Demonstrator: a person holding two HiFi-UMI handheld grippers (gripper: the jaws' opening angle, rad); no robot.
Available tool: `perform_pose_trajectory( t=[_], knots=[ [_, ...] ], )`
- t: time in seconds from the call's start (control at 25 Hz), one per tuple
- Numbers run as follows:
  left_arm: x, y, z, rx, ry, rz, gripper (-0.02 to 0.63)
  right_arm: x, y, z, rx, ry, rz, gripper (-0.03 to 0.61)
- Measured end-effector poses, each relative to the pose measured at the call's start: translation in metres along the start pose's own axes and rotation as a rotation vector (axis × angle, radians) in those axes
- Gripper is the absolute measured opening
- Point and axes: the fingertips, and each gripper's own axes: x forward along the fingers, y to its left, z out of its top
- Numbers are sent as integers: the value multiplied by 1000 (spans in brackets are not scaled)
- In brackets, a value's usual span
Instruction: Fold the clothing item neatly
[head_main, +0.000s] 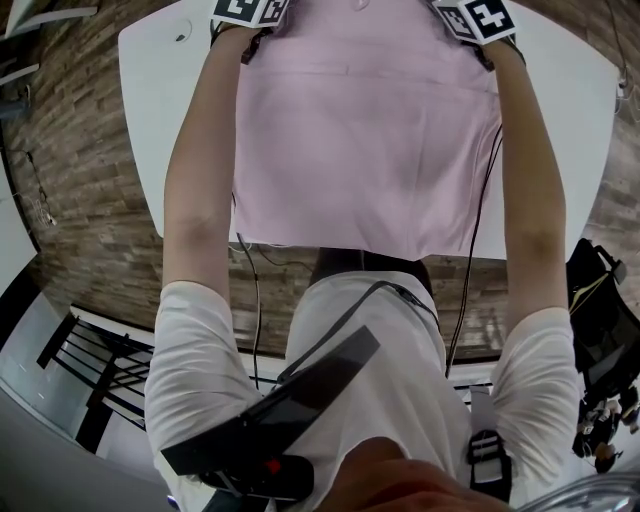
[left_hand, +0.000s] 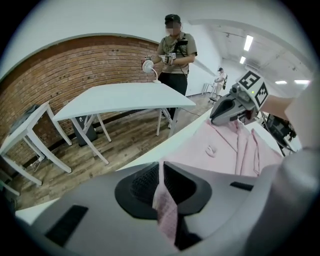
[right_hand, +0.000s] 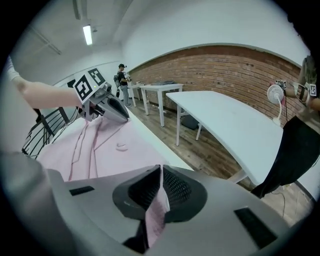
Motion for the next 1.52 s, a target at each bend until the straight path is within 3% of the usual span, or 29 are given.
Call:
perform_pose_trajectory(
  t=[0.2,0.36,0.56,0.72,0.96,1.16,1.2,1.52],
  knots=[
    [5,0,3,1,22,-15,20,-12,4,2,-48,-112,-34,18],
    [3,-3,7,32,20,-21,20,-37,24,15,-228,-194,-67,18],
    [-25,-25,15,199,-80,-7,20,-62,52,11,-415,-229,-128,18],
    [-41,-50,3,297,-134,23,20,-76,72,-6,-484,-242,-153,18],
    [-62,-78,-34,302,-141,32,21,-84,106,-32,-506,-226,-152,19],
    [-67,-92,-91,291,-67,17,21,-74,121,-72,-516,-138,-144,25],
    [-69,-94,-100,279,-54,15,25,-73,122,-80,-514,-112,-141,54],
    [-82,-86,-120,177,-18,78,38,-88,123,-93,-437,-84,-158,62]
  ],
)
